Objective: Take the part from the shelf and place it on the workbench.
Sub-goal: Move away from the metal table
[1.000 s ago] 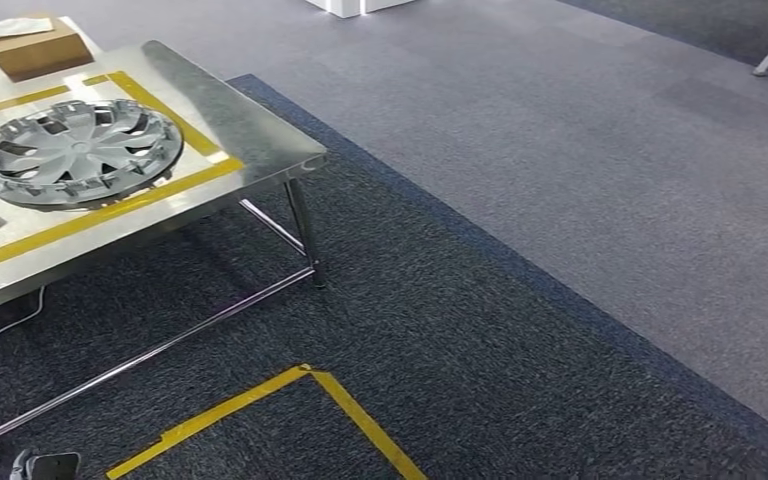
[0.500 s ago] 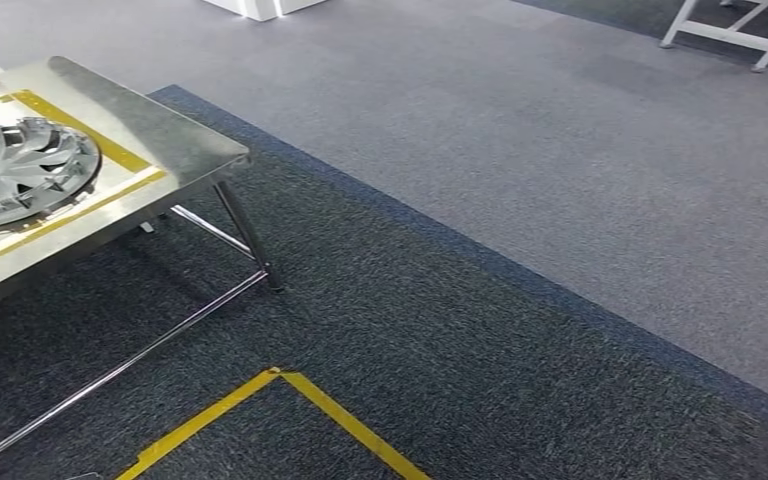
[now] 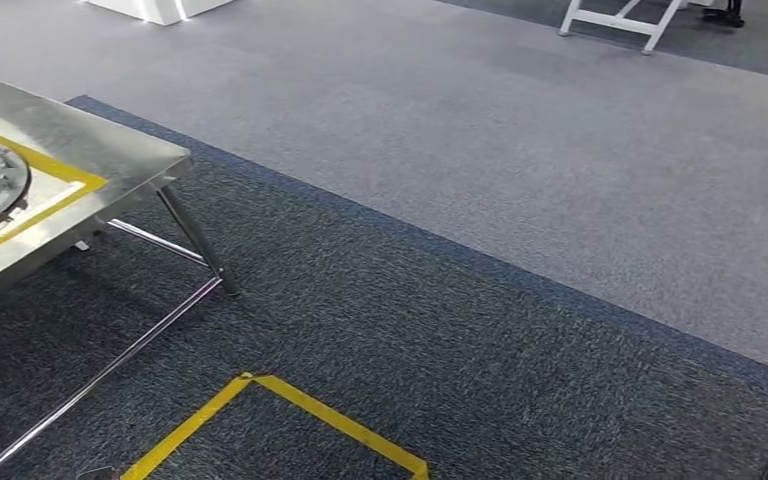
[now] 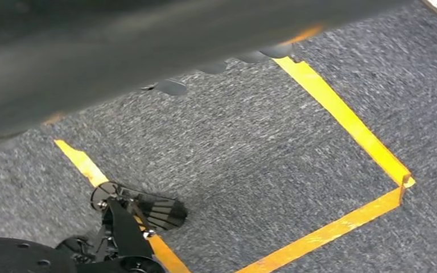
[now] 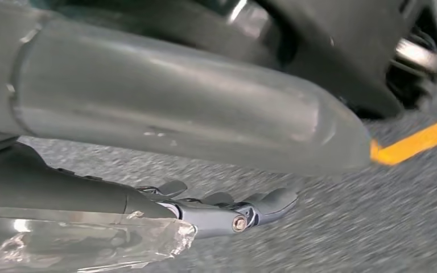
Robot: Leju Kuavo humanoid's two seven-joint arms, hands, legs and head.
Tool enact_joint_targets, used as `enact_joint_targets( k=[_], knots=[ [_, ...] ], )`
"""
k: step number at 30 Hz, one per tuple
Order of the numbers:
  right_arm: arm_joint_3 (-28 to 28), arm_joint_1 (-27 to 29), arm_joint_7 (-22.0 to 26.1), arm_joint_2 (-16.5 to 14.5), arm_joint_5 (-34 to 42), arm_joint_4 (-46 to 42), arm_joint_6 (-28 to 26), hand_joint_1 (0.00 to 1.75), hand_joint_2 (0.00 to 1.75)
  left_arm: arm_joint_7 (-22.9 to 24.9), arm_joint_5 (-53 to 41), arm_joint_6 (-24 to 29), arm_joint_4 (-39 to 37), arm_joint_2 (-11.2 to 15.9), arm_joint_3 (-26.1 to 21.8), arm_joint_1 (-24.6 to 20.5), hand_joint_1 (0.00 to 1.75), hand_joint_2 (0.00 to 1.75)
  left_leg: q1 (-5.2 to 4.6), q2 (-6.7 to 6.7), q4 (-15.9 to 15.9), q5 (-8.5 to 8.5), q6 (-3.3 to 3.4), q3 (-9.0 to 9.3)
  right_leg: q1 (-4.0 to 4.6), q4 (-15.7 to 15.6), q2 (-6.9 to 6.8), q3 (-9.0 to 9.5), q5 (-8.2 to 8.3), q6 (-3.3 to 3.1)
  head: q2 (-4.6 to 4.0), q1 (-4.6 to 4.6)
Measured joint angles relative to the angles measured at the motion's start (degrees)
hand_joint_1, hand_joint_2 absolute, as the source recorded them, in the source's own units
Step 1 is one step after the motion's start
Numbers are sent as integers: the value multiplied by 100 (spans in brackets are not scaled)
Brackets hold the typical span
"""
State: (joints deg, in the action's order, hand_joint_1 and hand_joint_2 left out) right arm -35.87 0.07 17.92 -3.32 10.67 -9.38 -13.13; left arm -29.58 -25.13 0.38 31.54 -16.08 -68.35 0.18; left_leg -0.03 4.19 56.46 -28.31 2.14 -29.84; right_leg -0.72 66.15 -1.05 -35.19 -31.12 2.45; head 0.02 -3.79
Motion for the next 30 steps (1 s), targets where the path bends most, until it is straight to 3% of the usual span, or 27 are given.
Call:
enact_joint_targets(
  k=[2,3,4,6,8,10,12,13,15,16,18,19,21,23,25,27,28,29,30],
  knots=[
    [0,-22,0,-1,0,-1,-92,0,0,-19,-18,18,-63,4,-6,-32,0,0,-36,112,8,-4,-25,14,62,-769,-272,470,197,-84,-1,4],
    [1,-36,2,-1,1,-2,-115,0,0,-21,-22,22,-89,8,-12,-44,0,0,-48,167,13,-2,-46,18,89,-953,-359,571,220,-118,-1,7],
    [1,-42,3,-2,1,-3,-127,0,0,-22,-26,25,-112,11,-17,-56,0,0,-56,226,14,0,-73,22,109,-1003,-366,573,211,-140,-2,9],
    [2,-24,3,-11,1,-4,-134,0,0,-24,-29,27,-146,19,-27,-87,0,0,-48,281,23,-20,-134,42,93,-1031,-234,543,257,-187,-2,6],
    [2,-13,-1,-24,1,-5,-144,0,0,-31,-36,30,-167,30,-32,-102,0,0,-22,39,248,-229,-202,-38,60,-1072,-114,544,319,-249,-2,26],
    [2,-29,-17,-37,1,-6,-207,0,0,-66,-98,54,-190,45,-37,-89,0,0,13,-282,927,-636,-247,-328,53,-1075,26,511,373,-297,-2,56],
    [1,-30,-69,-46,1,-7,-313,0,0,-126,-189,79,-233,58,-39,-77,0,0,27,-373,1563,-860,-267,-603,58,-1064,188,471,401,-307,-2,63],
    [1,-21,-100,-48,1,-7,-358,0,0,-159,-221,79,-264,64,-39,-79,0,0,30,-381,1614,-799,-270,-625,58,-1055,267,461,410,-301,-2,63],
    [2,-8,-138,-50,2,-7,-396,0,0,-206,-260,58,-339,75,-38,-95,0,0,46,-447,1074,-390,-259,-372,56,-1023,426,451,416,-284,-2,63],
    [2,-8,-140,-54,2,-7,-398,0,0,-219,-271,49,-378,81,-38,-107,0,0,61,-578,692,-210,-245,-196,59,-1000,498,437,417,-267,-1,63],
    [2,-19,-140,-61,2,-7,-386,0,0,-243,-298,41,-469,88,-34,-134,0,0,84,-814,164,-46,-219,19,58,-942,632,369,425,-207,0,60],
    [2,-20,-138,-64,2,-7,-378,0,0,-261,-308,40,-517,91,-33,-146,0,0,80,-870,102,-64,-203,31,48,-928,691,327,439,-164,0,61],
    [2,-3,-135,-64,1,-7,-361,0,0,-303,-326,48,-598,95,-27,-165,0,0,68,-763,64,-33,-149,22,18,-914,758,242,465,-85,0,65],
    [2,15,-132,-63,1,-7,-339,0,0,-344,-349,87,-658,104,-19,-184,0,0,79,-620,16,13,-74,18,13,-694,553,85,328,-37,0,39],
    [2,1,-129,-64,1,-7,-306,0,0,-384,-373,142,-712,122,-15,-186,0,0,78,-458,-1,33,-39,0,11,-33,254,-242,-33,1,-1,2],
    [2,-10,-127,-65,0,-7,-268,0,0,-417,-399,186,-761,144,-13,-180,0,0,69,-282,2,34,-37,-16,-6,646,154,-546,-304,46,-2,-10],
    [2,-5,-128,-66,1,-7,-251,0,0,-427,-415,203,-781,155,-9,-183,0,0,68,-200,3,33,-39,-19,-15,742,133,-569,-298,62,-2,-10],
    [3,2,-129,-65,1,-7,-240,0,0,-435,-440,219,-798,165,-3,-190,0,0,68,-127,3,30,-44,-17,-23,593,108,-464,-185,71,-2,-12],
    [3,7,-130,-64,1,-7,-230,0,0,-445,-465,233,-815,173,5,-197,0,0,68,-62,4,24,-54,-7,-31,239,56,-248,-9,74,-2,-12]
  ],
)
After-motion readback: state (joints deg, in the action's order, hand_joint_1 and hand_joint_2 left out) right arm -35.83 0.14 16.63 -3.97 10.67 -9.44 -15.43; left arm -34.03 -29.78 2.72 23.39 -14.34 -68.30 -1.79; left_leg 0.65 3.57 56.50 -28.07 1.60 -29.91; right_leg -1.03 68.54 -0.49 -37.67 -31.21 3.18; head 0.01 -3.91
